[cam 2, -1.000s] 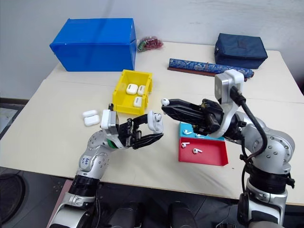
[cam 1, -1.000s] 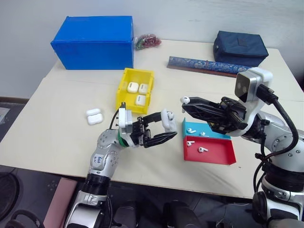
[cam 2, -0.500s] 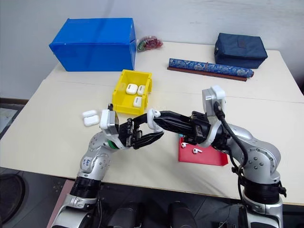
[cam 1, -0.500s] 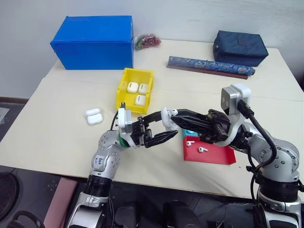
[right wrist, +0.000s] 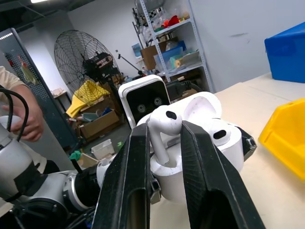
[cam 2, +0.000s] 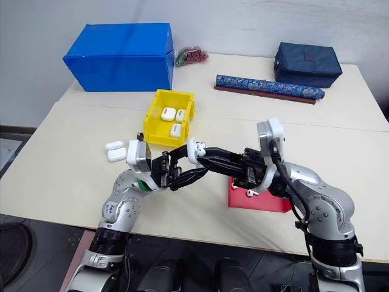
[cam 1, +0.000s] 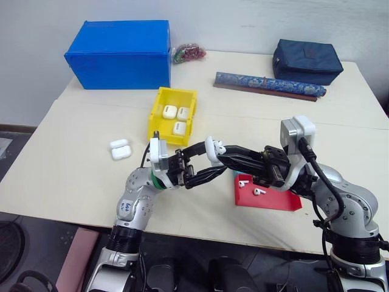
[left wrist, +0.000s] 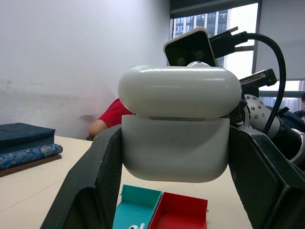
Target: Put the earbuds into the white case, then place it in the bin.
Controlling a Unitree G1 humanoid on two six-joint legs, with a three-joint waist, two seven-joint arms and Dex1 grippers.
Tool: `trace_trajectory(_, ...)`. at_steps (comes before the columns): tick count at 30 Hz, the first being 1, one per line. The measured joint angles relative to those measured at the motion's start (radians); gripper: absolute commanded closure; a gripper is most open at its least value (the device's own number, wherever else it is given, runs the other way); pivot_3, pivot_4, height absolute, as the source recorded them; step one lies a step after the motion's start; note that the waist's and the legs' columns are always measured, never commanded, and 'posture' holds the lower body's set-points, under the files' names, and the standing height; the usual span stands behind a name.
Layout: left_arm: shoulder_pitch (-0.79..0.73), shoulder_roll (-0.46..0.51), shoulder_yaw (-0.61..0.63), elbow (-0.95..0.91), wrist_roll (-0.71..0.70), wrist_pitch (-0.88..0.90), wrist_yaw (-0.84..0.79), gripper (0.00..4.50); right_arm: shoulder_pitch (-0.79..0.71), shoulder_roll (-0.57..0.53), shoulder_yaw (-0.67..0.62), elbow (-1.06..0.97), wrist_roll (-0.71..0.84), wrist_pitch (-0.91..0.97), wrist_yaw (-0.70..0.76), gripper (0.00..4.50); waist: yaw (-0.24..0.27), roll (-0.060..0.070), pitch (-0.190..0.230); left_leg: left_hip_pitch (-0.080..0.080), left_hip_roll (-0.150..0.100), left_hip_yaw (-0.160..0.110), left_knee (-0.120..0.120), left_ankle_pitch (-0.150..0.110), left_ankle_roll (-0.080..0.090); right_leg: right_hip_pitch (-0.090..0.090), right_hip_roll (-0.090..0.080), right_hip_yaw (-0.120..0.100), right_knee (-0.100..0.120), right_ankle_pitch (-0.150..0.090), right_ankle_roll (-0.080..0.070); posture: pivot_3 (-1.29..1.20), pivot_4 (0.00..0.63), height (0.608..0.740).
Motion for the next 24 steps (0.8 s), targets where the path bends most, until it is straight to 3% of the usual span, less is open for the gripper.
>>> trace_trajectory(6,0.005,0.000,-0.004,0.000,0.001,0.009,0.004,1.69,0.016,-0.006,0.016,0.000,-0.054,-0.052,0.015,4.05,0.000,0.000,0.000,0.000,0.000,0.000,0.000,0.000,0.000,0.000,0.000,0.000,0.000,0.000,0.000,0.00,0.150,0.740)
trace_trajectory(11,0.008,0.000,0.009,0.000,0.001,0.017,0.010,1.69,0.032,-0.021,0.028,0.000,-0.073,-0.081,0.027,2.39,0.000,0.000,0.000,0.000,0.000,0.000,0.000,0.000,0.000,0.000,0.000,0.000,0.000,0.000,0.000,0.00,0.150,0.740)
trace_trajectory(16,0.033,0.008,0.029,-0.048,-0.030,0.036,0.017,1.69,0.107,-0.060,0.003,-0.030,0.009,-0.025,0.024,0.64,0.001,0.000,0.000,0.000,0.000,0.000,-0.001,0.000,0.000,0.000,0.000,0.000,0.000,0.000,0.000,0.00,0.150,0.740)
trace_trajectory(22,0.096,0.104,0.071,-0.063,-0.038,0.053,-0.016,1.69,0.161,-0.156,-0.108,-0.050,0.078,-0.009,0.015,0.64,0.000,0.000,0.000,0.000,0.000,0.000,-0.001,0.000,0.001,0.001,0.000,0.000,-0.002,0.000,0.000,0.00,0.150,0.740)
trace_trajectory(24,0.069,0.119,0.070,-0.025,0.004,0.029,-0.006,1.69,0.164,-0.189,-0.141,-0.049,0.073,-0.016,0.016,1.00,0.003,0.000,0.000,0.001,0.000,0.000,0.000,-0.001,0.003,0.002,0.000,0.000,-0.003,0.000,0.000,0.00,0.150,0.740)
